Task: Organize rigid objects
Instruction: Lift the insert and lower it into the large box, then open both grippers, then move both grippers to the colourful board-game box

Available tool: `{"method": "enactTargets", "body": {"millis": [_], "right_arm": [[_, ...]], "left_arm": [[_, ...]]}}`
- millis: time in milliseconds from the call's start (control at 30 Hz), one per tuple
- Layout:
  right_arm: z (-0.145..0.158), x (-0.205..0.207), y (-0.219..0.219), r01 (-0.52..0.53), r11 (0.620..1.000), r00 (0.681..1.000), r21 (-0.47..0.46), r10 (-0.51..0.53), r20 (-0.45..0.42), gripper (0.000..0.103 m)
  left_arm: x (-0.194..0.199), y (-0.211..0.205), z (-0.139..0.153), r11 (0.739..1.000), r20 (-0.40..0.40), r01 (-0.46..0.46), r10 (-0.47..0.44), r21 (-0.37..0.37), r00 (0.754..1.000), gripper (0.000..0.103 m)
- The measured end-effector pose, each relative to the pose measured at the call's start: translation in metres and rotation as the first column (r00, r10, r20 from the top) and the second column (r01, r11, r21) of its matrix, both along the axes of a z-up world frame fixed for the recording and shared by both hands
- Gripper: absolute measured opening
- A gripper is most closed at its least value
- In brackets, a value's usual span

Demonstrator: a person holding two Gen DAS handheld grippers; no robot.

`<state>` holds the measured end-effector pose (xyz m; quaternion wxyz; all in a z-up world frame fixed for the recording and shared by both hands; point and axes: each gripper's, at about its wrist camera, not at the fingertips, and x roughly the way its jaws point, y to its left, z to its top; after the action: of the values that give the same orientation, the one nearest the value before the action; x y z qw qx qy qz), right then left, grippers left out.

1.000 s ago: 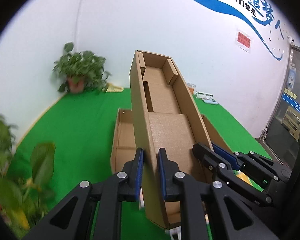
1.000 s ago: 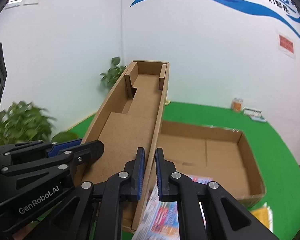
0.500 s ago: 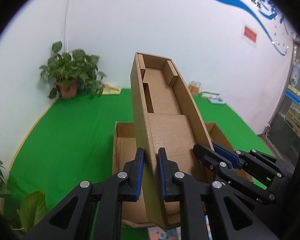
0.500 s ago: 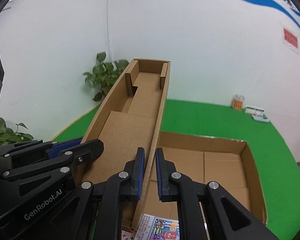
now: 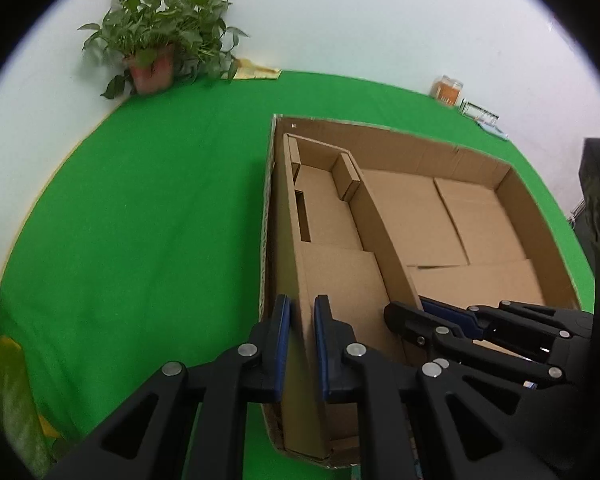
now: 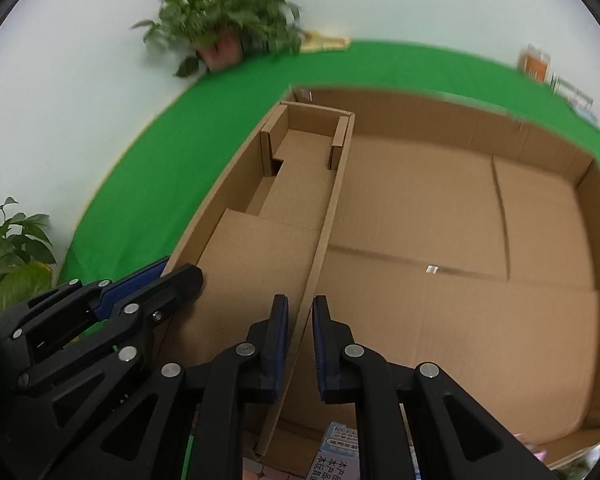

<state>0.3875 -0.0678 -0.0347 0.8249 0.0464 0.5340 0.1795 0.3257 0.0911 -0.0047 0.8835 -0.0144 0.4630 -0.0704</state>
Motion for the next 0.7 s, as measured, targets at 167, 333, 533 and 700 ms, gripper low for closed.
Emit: {"method": "enactTargets", "body": {"millis": [167, 333, 533, 700], "right_arm": [[-0.021, 0.020, 0.001, 0.009, 1.000, 0.999, -0.005, -0.009, -0.034, 0.010], [-0.038, 0.028, -0.003, -0.011, 1.000, 0.995, 0.027, 0.013, -0.100, 0.014], [-0.042, 0.023, -0.002, -0.033, 0.996, 0.995, 0.085, 0.041, -0.093, 0.035], [-0.019, -0.002, -0.010, -0.092, 0.993, 0.996, 0.068, 0.093, -0.012, 0.054]], "left_arm": [[0.010, 0.005, -0.013, 1.000, -0.050, -0.006, 0.005, -0.009, 0.999, 0.011], [0.008, 0.009, -0.019, 1.000, -0.089, -0.027, 0.027, 0.010, 0.996, 0.011], [-0.025, 0.013, 0.004, 1.000, -0.018, -0.019, 0.018, -0.023, 1.000, 0.010], [-0.066, 0.013, 0.029, 0.996, 0.092, 0.012, -0.004, -0.089, 0.996, 0.013]]}}
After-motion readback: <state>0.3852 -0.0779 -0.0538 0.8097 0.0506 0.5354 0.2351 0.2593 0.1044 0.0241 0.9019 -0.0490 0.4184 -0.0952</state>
